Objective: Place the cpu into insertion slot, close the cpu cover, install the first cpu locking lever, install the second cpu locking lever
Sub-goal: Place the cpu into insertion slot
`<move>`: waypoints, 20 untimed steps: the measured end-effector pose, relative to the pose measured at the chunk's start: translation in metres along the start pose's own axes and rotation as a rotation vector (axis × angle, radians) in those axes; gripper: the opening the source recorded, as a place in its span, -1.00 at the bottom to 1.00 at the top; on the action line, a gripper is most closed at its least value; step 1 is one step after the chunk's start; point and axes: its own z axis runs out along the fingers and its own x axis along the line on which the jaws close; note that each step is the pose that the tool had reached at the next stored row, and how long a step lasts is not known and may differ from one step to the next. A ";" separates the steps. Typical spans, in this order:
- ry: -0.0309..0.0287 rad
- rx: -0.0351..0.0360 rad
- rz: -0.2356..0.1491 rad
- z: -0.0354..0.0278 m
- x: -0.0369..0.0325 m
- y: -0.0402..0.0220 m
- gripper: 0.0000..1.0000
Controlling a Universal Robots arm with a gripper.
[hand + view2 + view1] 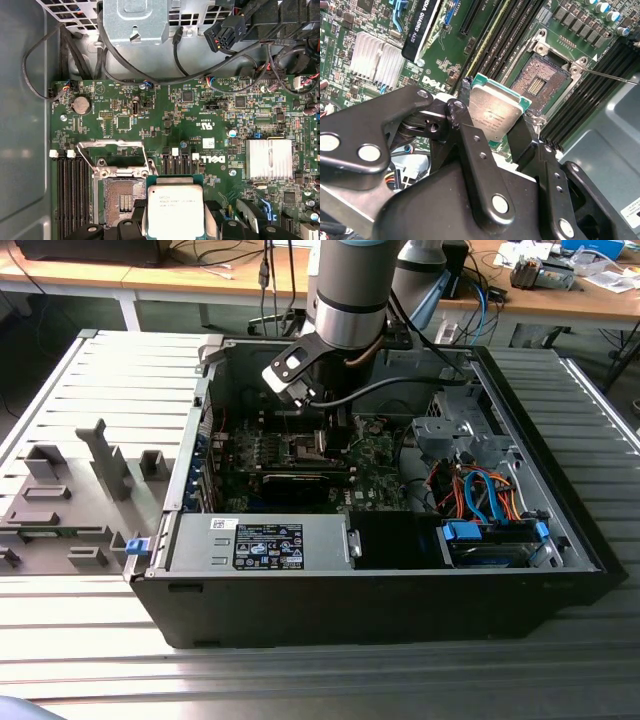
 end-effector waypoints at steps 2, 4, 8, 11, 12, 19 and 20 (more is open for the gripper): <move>-0.0001 0.0001 0.000 0.0008 0.0015 -0.0004 0.08; -0.0001 0.0001 0.000 0.0009 0.0015 -0.0005 0.08; -0.0001 0.0001 0.000 0.0011 0.0015 -0.0012 0.08; -0.0001 0.0000 0.000 0.0013 0.0015 -0.0018 0.08; 0.0000 0.0000 0.000 0.0014 0.0015 -0.0022 0.08; 0.0000 0.0000 0.000 0.0022 0.0014 -0.0045 0.08; 0.0000 0.0000 0.000 0.0023 0.0014 -0.0049 0.08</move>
